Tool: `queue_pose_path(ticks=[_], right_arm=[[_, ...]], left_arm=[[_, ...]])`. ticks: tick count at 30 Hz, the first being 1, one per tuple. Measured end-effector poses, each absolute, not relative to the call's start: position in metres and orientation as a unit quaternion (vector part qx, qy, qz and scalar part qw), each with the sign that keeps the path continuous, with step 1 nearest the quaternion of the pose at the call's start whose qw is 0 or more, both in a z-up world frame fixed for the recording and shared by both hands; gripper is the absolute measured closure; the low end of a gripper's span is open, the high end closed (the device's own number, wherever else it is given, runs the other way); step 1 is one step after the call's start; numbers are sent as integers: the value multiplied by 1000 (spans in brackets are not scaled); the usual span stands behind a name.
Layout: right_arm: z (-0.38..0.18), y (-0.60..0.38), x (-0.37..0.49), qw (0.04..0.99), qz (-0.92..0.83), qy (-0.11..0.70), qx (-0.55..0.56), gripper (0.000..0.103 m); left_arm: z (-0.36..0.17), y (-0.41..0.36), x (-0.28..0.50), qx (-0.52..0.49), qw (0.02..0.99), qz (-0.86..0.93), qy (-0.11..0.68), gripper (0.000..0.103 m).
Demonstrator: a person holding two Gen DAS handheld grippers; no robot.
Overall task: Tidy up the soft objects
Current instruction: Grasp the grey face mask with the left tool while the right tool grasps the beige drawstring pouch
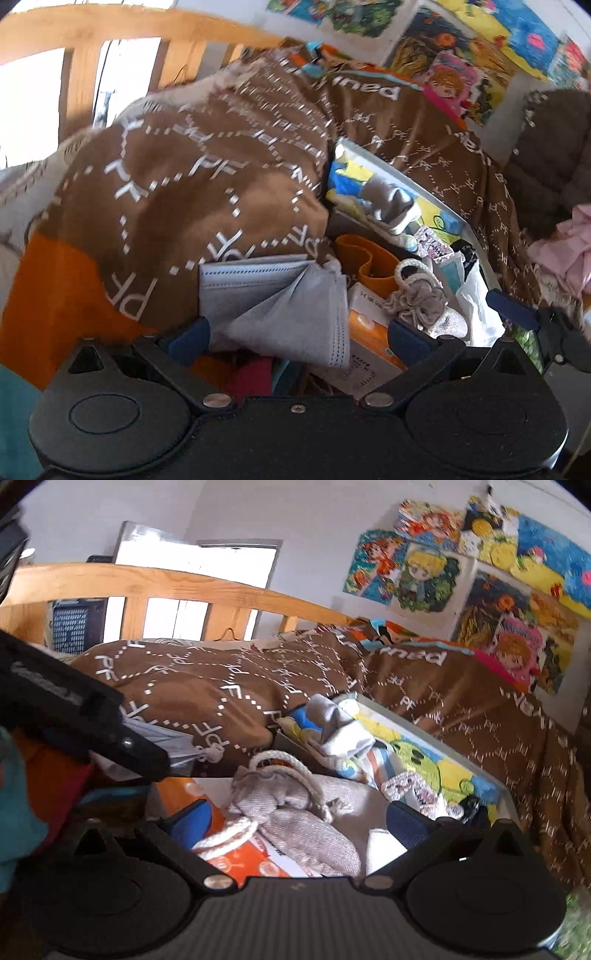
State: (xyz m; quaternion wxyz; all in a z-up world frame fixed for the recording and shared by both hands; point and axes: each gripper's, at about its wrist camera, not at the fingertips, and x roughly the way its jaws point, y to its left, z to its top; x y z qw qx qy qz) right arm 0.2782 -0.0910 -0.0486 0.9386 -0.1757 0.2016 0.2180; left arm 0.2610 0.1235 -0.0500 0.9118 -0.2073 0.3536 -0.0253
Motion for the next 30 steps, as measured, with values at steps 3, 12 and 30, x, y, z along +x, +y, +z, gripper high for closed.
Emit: queue_pose_path(ticks=[3, 12, 30], right_arm=[[-49, -95, 286, 939, 219, 208, -166, 1], [-46, -83, 292, 930, 239, 203, -190, 10], [-46, -103, 305, 918, 273, 284, -55, 36]], left_arm=[[-55, 126, 263, -225, 906, -29, 357, 1], [-66, 131, 271, -232, 902, -31, 363, 5], [-68, 138, 271, -257, 902, -18, 348, 22]])
